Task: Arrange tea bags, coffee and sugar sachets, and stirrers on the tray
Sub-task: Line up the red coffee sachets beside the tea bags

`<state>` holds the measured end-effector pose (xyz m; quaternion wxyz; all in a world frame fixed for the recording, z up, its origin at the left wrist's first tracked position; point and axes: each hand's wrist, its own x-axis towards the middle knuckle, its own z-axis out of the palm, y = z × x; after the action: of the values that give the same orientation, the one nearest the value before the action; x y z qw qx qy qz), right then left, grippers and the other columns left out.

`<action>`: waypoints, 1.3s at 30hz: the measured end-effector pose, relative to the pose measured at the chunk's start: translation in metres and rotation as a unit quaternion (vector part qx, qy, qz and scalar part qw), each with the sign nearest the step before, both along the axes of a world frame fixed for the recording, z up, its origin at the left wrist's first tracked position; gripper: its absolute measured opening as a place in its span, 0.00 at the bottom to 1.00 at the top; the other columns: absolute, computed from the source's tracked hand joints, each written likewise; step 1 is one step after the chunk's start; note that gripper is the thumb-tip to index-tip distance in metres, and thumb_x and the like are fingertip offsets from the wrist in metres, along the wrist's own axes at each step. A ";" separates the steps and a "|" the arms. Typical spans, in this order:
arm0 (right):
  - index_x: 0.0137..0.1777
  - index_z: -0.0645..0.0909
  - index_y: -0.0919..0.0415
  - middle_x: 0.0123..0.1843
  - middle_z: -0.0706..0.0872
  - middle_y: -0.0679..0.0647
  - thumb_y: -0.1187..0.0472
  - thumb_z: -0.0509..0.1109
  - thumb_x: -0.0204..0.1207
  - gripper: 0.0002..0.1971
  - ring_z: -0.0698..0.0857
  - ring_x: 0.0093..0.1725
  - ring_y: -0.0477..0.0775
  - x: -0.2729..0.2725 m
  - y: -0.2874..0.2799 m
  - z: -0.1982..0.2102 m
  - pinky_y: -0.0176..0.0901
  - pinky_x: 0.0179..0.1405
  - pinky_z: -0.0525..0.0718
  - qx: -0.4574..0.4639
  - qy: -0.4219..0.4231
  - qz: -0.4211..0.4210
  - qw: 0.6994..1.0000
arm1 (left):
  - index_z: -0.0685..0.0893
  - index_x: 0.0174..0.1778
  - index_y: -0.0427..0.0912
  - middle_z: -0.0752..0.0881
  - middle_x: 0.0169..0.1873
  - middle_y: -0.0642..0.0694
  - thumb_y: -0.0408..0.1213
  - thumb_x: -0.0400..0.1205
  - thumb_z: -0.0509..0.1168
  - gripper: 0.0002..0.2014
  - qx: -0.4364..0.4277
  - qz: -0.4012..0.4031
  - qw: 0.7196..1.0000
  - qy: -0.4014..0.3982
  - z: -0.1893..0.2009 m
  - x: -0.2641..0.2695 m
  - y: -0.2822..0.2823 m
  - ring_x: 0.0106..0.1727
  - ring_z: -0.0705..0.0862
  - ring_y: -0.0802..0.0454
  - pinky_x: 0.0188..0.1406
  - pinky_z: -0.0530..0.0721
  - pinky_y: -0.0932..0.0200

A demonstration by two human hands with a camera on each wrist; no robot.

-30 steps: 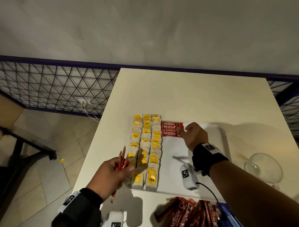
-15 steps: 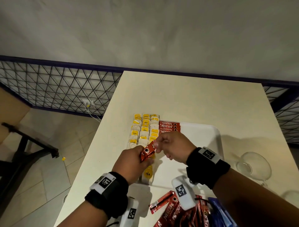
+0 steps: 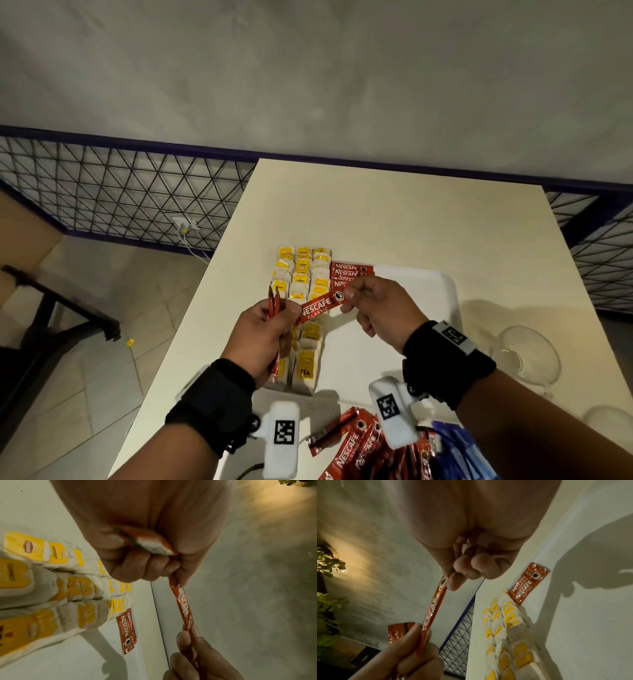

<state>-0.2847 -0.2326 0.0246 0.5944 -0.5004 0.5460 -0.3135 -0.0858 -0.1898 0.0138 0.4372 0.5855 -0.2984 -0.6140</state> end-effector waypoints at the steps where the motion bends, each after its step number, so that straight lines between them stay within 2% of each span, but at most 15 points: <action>1: 0.40 0.78 0.59 0.33 0.88 0.51 0.63 0.65 0.83 0.08 0.71 0.21 0.49 0.000 0.000 -0.002 0.40 0.21 0.69 0.003 -0.003 -0.001 1.000 | 0.83 0.41 0.37 0.70 0.20 0.50 0.33 0.83 0.66 0.05 -0.001 0.001 1.000 -0.013 0.000 0.000 -0.001 0.21 0.62 0.52 0.22 0.62 0.61; 3: 0.41 0.80 0.59 0.33 0.88 0.50 0.63 0.67 0.81 0.07 0.71 0.22 0.49 -0.001 0.001 -0.006 0.40 0.22 0.70 0.012 0.004 0.003 1.000 | 0.84 0.44 0.37 0.73 0.18 0.52 0.35 0.83 0.67 0.06 -0.004 0.000 0.999 -0.052 -0.003 0.003 -0.005 0.21 0.63 0.53 0.23 0.63 0.60; 5: 0.41 0.82 0.58 0.33 0.88 0.50 0.64 0.69 0.80 0.06 0.71 0.22 0.49 -0.003 0.001 -0.014 0.40 0.22 0.70 0.019 0.029 0.010 0.999 | 0.86 0.44 0.38 0.79 0.19 0.54 0.38 0.83 0.68 0.07 -0.015 -0.021 0.992 -0.126 -0.006 0.005 -0.008 0.21 0.71 0.54 0.25 0.71 0.59; 7: 0.40 0.82 0.56 0.33 0.87 0.50 0.65 0.69 0.79 0.07 0.70 0.20 0.47 -0.005 -0.003 -0.025 0.38 0.22 0.69 0.022 0.041 -0.007 0.999 | 0.87 0.43 0.42 0.85 0.23 0.55 0.41 0.82 0.69 0.06 -0.029 -0.044 0.980 -0.192 -0.007 0.007 -0.010 0.26 0.79 0.55 0.32 0.78 0.55; 11: 0.40 0.81 0.60 0.29 0.82 0.54 0.68 0.67 0.80 0.08 0.65 0.18 0.48 -0.026 -0.022 -0.052 0.34 0.17 0.63 0.059 0.011 -0.152 0.987 | 0.87 0.42 0.46 0.78 0.16 0.58 0.43 0.81 0.69 0.06 -0.035 -0.050 0.966 -0.252 -0.011 0.017 -0.011 0.21 0.72 0.59 0.29 0.73 0.58; 13: 0.40 0.83 0.60 0.32 0.84 0.56 0.66 0.67 0.80 0.07 0.66 0.20 0.49 -0.040 -0.031 -0.071 0.35 0.19 0.64 0.065 0.050 -0.173 0.981 | 0.86 0.41 0.45 0.77 0.16 0.58 0.44 0.81 0.69 0.07 -0.037 -0.060 0.961 -0.266 -0.014 0.025 -0.008 0.20 0.71 0.61 0.29 0.72 0.57; 17: 0.37 0.85 0.52 0.39 0.90 0.55 0.61 0.70 0.77 0.07 0.71 0.25 0.46 -0.045 -0.039 -0.099 0.37 0.29 0.67 0.062 0.140 -0.152 0.976 | 0.86 0.37 0.42 0.74 0.17 0.55 0.46 0.80 0.70 0.11 -0.030 -0.064 0.960 -0.271 -0.020 0.040 -0.002 0.22 0.68 0.55 0.29 0.70 0.56; 21: 0.38 0.85 0.50 0.31 0.87 0.45 0.58 0.71 0.75 0.06 0.73 0.27 0.46 -0.042 -0.043 -0.106 0.40 0.32 0.71 0.074 0.180 -0.128 0.972 | 0.85 0.37 0.42 0.74 0.17 0.55 0.45 0.80 0.71 0.11 -0.021 -0.063 0.962 -0.264 -0.024 0.050 0.001 0.22 0.69 0.56 0.29 0.70 0.55; 22: 0.39 0.85 0.49 0.33 0.88 0.45 0.57 0.72 0.75 0.04 0.75 0.28 0.47 -0.041 -0.043 -0.107 0.42 0.34 0.73 0.075 0.190 -0.123 0.971 | 0.85 0.38 0.42 0.75 0.16 0.56 0.44 0.80 0.70 0.10 -0.020 -0.064 0.962 -0.265 -0.023 0.050 0.001 0.22 0.70 0.57 0.29 0.70 0.55; 24: 0.42 0.85 0.49 0.40 0.89 0.48 0.55 0.73 0.75 0.01 0.81 0.36 0.50 -0.039 -0.045 -0.105 0.43 0.41 0.77 0.066 0.231 -0.104 0.965 | 0.86 0.39 0.41 0.76 0.15 0.56 0.43 0.81 0.70 0.09 -0.017 -0.065 0.962 -0.265 -0.024 0.051 0.002 0.21 0.70 0.59 0.28 0.70 0.56; 26: 0.47 0.85 0.51 0.44 0.89 0.49 0.53 0.72 0.76 0.04 0.84 0.45 0.52 -0.037 -0.046 -0.102 0.41 0.47 0.77 0.049 0.275 -0.090 0.956 | 0.85 0.40 0.41 0.75 0.15 0.56 0.41 0.81 0.69 0.08 -0.015 -0.066 0.963 -0.259 -0.026 0.051 0.003 0.20 0.69 0.60 0.27 0.69 0.56; 28: 0.48 0.85 0.52 0.44 0.88 0.48 0.52 0.72 0.77 0.06 0.84 0.47 0.52 -0.035 -0.048 -0.101 0.40 0.49 0.77 0.039 0.308 -0.085 0.947 | 0.85 0.39 0.40 0.73 0.15 0.55 0.40 0.81 0.69 0.08 -0.014 -0.069 0.965 -0.254 -0.028 0.053 0.004 0.20 0.68 0.60 0.27 0.68 0.56; 32: 0.48 0.85 0.53 0.44 0.86 0.49 0.52 0.71 0.78 0.07 0.83 0.48 0.52 -0.031 -0.051 -0.101 0.40 0.51 0.78 0.045 0.341 -0.087 0.935 | 0.85 0.39 0.41 0.75 0.16 0.56 0.41 0.81 0.70 0.08 -0.008 -0.072 0.965 -0.251 -0.030 0.057 0.007 0.20 0.69 0.60 0.28 0.69 0.55; 39: 0.46 0.84 0.52 0.43 0.84 0.47 0.52 0.72 0.77 0.05 0.81 0.45 0.50 -0.026 -0.055 -0.101 0.37 0.45 0.74 0.049 0.362 -0.090 0.926 | 0.86 0.41 0.43 0.79 0.17 0.59 0.40 0.81 0.70 0.06 -0.004 -0.072 0.965 -0.252 -0.028 0.058 0.009 0.20 0.75 0.64 0.30 0.72 0.58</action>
<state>-0.3110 -0.2874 -0.0766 0.3492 -0.4989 0.7815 -0.1359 -0.0278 -0.1804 -0.0139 0.3048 0.6966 -0.4425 -0.4754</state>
